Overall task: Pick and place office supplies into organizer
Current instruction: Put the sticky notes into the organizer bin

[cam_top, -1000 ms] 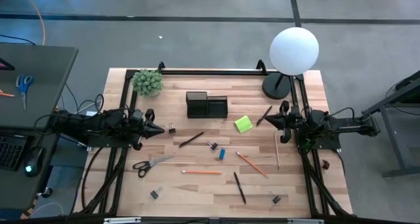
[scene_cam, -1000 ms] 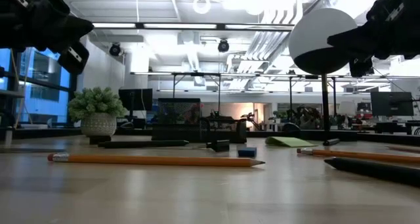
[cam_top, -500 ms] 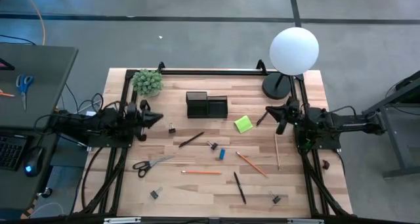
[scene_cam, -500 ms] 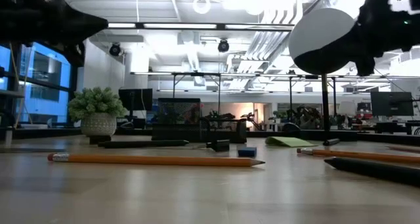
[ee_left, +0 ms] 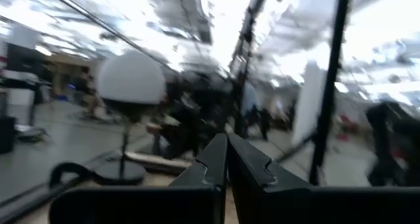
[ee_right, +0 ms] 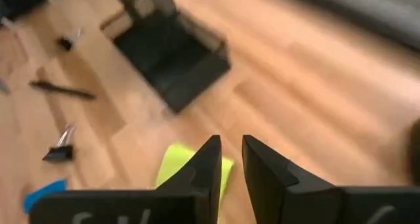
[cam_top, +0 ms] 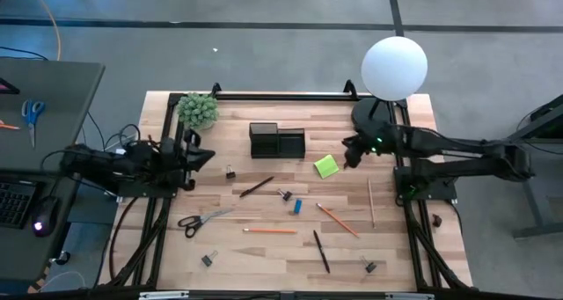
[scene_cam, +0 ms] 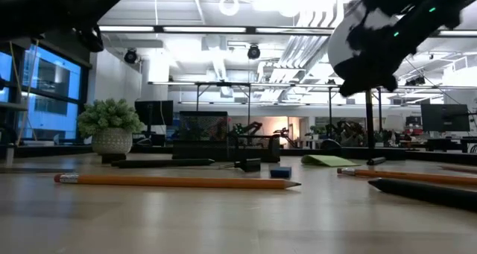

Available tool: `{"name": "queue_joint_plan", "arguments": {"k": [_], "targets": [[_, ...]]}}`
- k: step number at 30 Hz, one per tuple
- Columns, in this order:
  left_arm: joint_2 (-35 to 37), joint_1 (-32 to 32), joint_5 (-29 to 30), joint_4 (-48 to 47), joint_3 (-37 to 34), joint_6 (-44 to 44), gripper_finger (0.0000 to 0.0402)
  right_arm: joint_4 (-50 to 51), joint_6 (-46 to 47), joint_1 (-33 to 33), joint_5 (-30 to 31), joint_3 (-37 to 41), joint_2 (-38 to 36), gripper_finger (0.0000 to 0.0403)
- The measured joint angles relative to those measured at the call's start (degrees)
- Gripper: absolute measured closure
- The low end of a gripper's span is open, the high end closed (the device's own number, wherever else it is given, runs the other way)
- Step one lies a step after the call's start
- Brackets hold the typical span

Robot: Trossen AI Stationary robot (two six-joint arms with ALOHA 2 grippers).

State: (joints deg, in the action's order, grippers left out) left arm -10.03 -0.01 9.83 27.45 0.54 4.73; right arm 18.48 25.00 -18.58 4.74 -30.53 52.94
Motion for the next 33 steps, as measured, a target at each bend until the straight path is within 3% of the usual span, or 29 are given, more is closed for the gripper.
{"name": "queue_joint_plan", "arguments": {"k": [6,16,25,33], "targets": [[-7.82,-0.02,-3.47,-0.18,0.00,-0.07,0.0399,-3.32,3.86,-7.50,-12.47,-0.48,11.19,0.0325],[-13.81,0.00,-6.88,4.30,0.00,0.01,0.0399,-8.19,7.81,-12.32,-21.55,-0.48,27.42,0.0269],[-13.81,0.00,-7.92,4.18,0.00,-0.21,0.0399,-13.27,8.26,-12.38,-24.07,-0.50,32.41,0.0246],[-13.81,0.00,-7.43,4.17,0.00,-1.66,0.0399,-13.64,8.65,-10.93,-28.71,-0.50,32.62,0.0260]]}}
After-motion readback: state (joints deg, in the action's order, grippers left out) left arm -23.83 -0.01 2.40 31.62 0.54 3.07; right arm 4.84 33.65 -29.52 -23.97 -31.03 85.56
